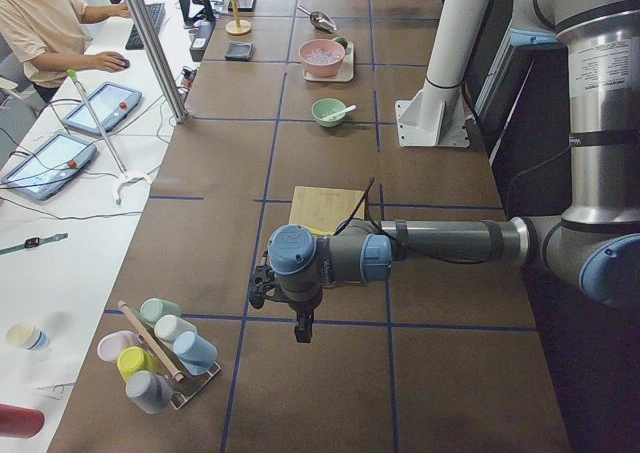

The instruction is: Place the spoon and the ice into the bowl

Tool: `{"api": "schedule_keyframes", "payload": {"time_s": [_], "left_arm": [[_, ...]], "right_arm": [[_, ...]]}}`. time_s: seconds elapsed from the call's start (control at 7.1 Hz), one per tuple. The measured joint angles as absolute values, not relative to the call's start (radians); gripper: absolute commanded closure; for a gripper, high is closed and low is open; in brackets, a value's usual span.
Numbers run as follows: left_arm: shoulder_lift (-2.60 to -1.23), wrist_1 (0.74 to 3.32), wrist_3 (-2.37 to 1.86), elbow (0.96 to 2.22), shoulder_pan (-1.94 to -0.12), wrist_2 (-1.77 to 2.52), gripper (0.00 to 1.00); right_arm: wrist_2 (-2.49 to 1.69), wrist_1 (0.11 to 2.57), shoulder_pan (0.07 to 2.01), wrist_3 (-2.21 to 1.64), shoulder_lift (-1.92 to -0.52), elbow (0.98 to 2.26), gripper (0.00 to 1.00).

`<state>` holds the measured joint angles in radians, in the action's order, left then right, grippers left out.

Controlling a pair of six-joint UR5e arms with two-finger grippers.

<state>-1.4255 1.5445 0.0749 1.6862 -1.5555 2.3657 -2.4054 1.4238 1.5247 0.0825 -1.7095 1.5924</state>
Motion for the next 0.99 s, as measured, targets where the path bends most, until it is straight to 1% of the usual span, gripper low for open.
{"api": "schedule_keyframes", "payload": {"time_s": [0.99], "left_arm": [[-1.429,1.542,0.068,1.695,-1.555,2.361,0.00]], "right_arm": [[-2.391,1.420,1.525,0.079,-1.696,1.560,0.00]]}}
